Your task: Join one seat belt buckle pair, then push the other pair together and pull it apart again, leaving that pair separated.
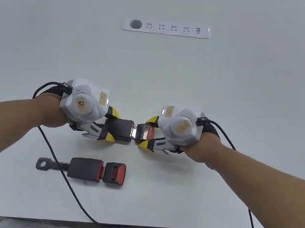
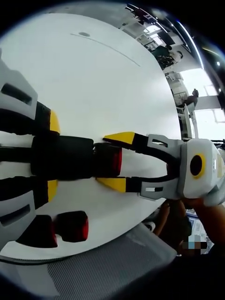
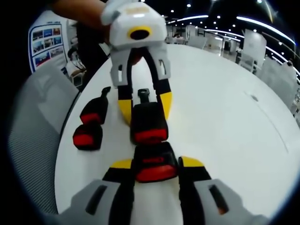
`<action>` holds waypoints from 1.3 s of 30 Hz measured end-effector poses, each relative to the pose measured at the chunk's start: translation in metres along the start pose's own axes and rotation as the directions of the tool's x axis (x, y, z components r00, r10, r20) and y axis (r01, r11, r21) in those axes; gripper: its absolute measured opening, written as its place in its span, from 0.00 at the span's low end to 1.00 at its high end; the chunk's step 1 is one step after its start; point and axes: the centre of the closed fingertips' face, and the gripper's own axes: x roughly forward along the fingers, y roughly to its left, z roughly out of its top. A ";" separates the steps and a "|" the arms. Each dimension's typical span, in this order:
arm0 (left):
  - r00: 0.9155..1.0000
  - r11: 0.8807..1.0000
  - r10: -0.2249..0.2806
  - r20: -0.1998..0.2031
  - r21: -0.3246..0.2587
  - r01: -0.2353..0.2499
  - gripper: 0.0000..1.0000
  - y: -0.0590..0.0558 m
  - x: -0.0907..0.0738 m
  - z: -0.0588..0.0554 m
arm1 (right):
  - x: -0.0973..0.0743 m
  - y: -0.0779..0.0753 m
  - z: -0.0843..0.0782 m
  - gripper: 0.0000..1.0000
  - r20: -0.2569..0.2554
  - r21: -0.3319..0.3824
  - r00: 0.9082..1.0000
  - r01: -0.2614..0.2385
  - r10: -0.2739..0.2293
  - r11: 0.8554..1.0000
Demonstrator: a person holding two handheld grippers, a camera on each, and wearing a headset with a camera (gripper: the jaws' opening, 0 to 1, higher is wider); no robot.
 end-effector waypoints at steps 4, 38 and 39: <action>1.000 1.000 -0.001 0.013 -0.009 0.001 0.34 0.000 -0.001 -0.001 | -0.006 -0.002 -0.006 0.36 0.008 0.013 1.000 0.005 -0.005 1.000; 0.999 1.000 0.014 0.051 -0.025 -0.013 0.35 0.001 -0.001 0.002 | -0.060 -0.013 -0.056 0.37 0.033 0.047 0.999 0.031 -0.033 0.998; 0.999 1.000 0.013 0.050 -0.025 -0.012 0.35 0.001 -0.001 0.002 | -0.062 -0.014 -0.058 0.37 0.035 0.047 0.999 0.030 -0.032 0.998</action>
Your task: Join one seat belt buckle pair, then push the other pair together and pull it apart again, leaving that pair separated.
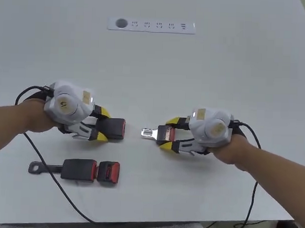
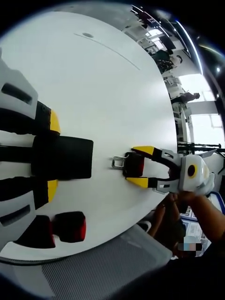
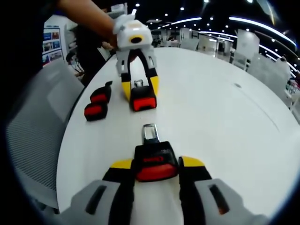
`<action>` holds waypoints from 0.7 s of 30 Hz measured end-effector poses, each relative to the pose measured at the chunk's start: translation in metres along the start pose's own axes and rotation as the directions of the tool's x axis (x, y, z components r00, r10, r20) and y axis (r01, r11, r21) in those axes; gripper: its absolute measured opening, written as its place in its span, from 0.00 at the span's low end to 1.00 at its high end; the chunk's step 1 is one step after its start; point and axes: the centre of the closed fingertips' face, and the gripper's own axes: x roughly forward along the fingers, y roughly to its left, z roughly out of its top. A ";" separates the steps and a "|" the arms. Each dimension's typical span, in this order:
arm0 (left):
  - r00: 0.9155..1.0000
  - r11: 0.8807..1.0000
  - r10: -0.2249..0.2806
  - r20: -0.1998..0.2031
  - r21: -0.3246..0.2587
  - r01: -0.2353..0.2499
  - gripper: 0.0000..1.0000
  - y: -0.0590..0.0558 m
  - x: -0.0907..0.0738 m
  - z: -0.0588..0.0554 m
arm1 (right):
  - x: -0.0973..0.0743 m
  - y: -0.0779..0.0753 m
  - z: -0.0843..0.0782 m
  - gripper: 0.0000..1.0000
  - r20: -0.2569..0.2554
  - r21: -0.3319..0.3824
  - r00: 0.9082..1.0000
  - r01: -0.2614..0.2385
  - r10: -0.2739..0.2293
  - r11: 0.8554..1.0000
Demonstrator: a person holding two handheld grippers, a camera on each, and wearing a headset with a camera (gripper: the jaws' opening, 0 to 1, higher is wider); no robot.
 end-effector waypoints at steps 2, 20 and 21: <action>1.000 1.000 -0.002 -0.002 0.002 0.002 0.35 0.000 0.000 0.000 | -0.005 -0.001 -0.004 0.37 -0.001 0.006 1.000 0.002 -0.002 1.000; 1.000 1.000 -0.005 -0.007 -0.002 0.005 0.35 -0.001 0.000 -0.001 | -0.034 -0.012 -0.032 0.38 -0.010 0.020 1.000 0.021 -0.021 1.000; 1.000 1.000 -0.006 -0.008 -0.001 0.006 0.35 -0.001 0.000 -0.001 | -0.035 -0.012 -0.034 0.38 -0.014 0.020 1.000 0.021 -0.021 1.000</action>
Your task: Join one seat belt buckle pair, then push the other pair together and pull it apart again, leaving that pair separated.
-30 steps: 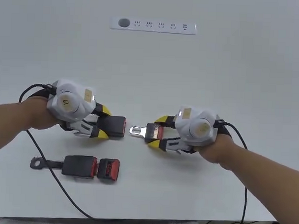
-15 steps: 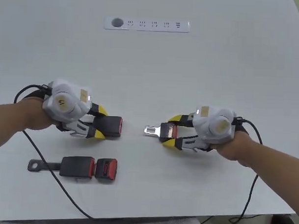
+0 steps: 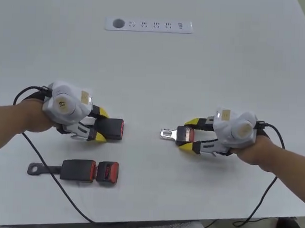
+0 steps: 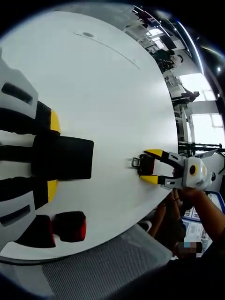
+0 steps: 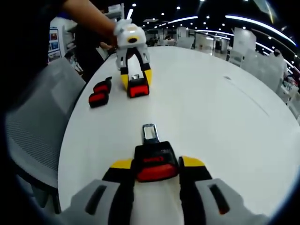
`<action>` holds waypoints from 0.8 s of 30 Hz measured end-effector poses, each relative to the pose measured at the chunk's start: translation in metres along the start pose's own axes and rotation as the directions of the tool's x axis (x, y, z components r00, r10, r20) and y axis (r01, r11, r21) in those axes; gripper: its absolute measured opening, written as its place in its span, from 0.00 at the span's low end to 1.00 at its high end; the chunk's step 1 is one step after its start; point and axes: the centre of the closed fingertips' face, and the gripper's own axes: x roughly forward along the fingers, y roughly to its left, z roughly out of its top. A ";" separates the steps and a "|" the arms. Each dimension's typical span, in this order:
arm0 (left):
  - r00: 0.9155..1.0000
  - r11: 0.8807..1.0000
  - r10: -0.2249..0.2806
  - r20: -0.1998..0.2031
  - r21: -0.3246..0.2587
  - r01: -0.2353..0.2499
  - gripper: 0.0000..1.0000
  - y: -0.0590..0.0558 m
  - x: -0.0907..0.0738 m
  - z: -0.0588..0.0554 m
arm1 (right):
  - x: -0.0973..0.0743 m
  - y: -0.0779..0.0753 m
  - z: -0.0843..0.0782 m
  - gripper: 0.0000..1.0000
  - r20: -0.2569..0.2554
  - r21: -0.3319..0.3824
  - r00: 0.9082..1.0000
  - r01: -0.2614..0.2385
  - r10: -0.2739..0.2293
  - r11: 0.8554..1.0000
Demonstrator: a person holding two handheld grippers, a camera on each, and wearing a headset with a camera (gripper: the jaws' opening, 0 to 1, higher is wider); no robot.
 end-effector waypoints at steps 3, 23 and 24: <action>1.000 1.000 -0.001 -0.003 -0.002 0.001 0.35 0.000 0.000 0.000 | -0.003 -0.001 -0.005 0.38 -0.010 -0.001 1.000 -0.001 0.001 1.000; 0.999 1.000 0.008 -0.039 0.015 -0.007 0.35 0.000 0.001 0.002 | -0.025 -0.005 -0.021 0.38 -0.028 -0.012 1.000 0.004 -0.004 1.000; 0.999 1.000 0.009 -0.039 0.013 -0.008 0.35 0.000 0.001 0.002 | -0.026 -0.005 -0.022 0.38 -0.031 -0.015 1.000 0.003 -0.003 1.000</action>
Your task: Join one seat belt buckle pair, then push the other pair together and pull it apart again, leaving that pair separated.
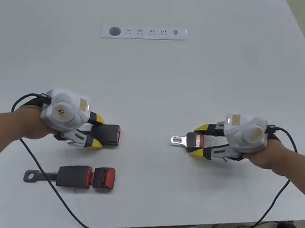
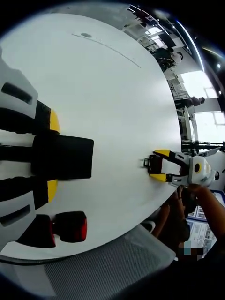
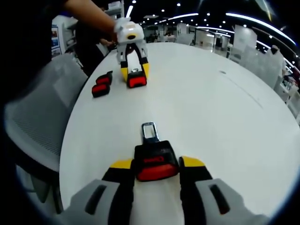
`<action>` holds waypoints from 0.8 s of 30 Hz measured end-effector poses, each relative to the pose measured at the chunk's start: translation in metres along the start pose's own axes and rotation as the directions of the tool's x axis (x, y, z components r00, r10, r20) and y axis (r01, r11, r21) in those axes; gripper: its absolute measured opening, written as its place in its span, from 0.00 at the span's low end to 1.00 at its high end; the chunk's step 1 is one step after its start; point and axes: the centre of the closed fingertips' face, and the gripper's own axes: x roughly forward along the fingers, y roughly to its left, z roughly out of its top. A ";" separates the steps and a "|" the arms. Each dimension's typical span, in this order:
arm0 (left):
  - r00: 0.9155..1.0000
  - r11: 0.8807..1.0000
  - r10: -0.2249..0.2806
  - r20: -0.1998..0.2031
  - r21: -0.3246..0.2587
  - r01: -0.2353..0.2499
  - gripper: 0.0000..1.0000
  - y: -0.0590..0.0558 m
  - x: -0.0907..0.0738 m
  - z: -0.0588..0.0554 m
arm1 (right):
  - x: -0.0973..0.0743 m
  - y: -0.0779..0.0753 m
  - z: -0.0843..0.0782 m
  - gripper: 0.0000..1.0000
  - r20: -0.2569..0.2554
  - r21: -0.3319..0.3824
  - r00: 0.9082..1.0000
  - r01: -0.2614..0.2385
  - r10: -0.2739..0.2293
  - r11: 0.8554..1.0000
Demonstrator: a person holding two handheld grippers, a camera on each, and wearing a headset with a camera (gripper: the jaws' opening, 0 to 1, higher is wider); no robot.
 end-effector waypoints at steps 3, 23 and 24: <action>1.000 1.000 0.001 -0.005 -0.006 -0.001 0.35 0.000 0.000 0.000 | -0.001 0.000 0.000 0.38 -0.014 -0.003 1.000 -0.004 0.004 1.000; 0.927 0.868 0.355 0.122 -0.411 -0.278 0.81 0.017 -0.052 0.010 | -0.014 -0.016 0.028 0.84 0.150 0.385 0.928 0.264 -0.342 0.884; 0.920 0.858 0.368 0.133 -0.429 -0.282 0.83 0.017 -0.055 0.011 | -0.016 -0.016 0.029 0.85 0.152 0.385 0.921 0.278 -0.358 0.880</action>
